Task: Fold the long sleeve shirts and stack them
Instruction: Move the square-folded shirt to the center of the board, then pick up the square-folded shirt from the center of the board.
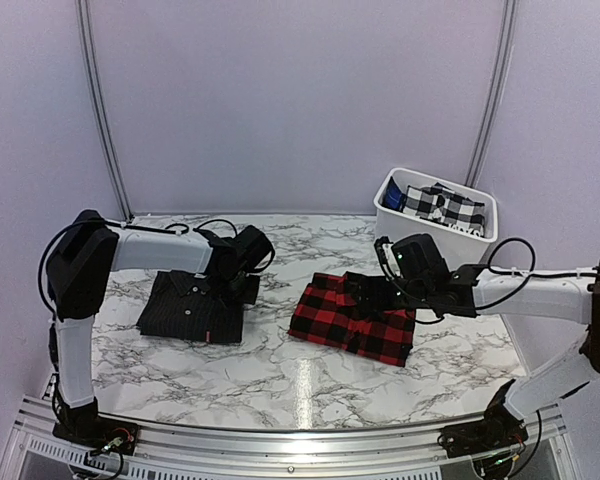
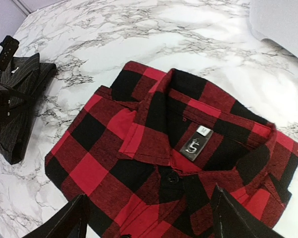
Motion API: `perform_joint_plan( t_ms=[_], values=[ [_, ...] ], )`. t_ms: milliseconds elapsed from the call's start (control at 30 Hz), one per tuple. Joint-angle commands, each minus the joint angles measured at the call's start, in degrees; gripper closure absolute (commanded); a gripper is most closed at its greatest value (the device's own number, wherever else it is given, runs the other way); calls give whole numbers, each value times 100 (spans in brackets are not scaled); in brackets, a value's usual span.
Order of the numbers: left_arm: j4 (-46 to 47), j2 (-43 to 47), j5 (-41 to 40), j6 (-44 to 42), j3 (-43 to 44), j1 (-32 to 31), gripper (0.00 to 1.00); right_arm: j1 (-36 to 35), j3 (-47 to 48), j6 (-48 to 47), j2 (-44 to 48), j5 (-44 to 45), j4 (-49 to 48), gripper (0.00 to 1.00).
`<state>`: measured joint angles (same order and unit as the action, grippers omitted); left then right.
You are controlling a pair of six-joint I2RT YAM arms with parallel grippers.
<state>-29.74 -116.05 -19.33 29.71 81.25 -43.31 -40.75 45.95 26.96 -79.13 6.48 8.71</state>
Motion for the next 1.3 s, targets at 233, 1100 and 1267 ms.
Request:
perform_joint_plan(
  t_ms=[233,1100,1267],
  values=[
    [84,-1382,1101,-119,2068,-107,100,685,-503,57,573,-40,242,18],
    [3,-789,2990,-427,2270,-430,46,1632,-1620,1015,1444,-440,367,21],
    [5,-1078,3280,-538,2319,-459,43,1632,-1902,1243,1542,-473,260,25]
  ],
)
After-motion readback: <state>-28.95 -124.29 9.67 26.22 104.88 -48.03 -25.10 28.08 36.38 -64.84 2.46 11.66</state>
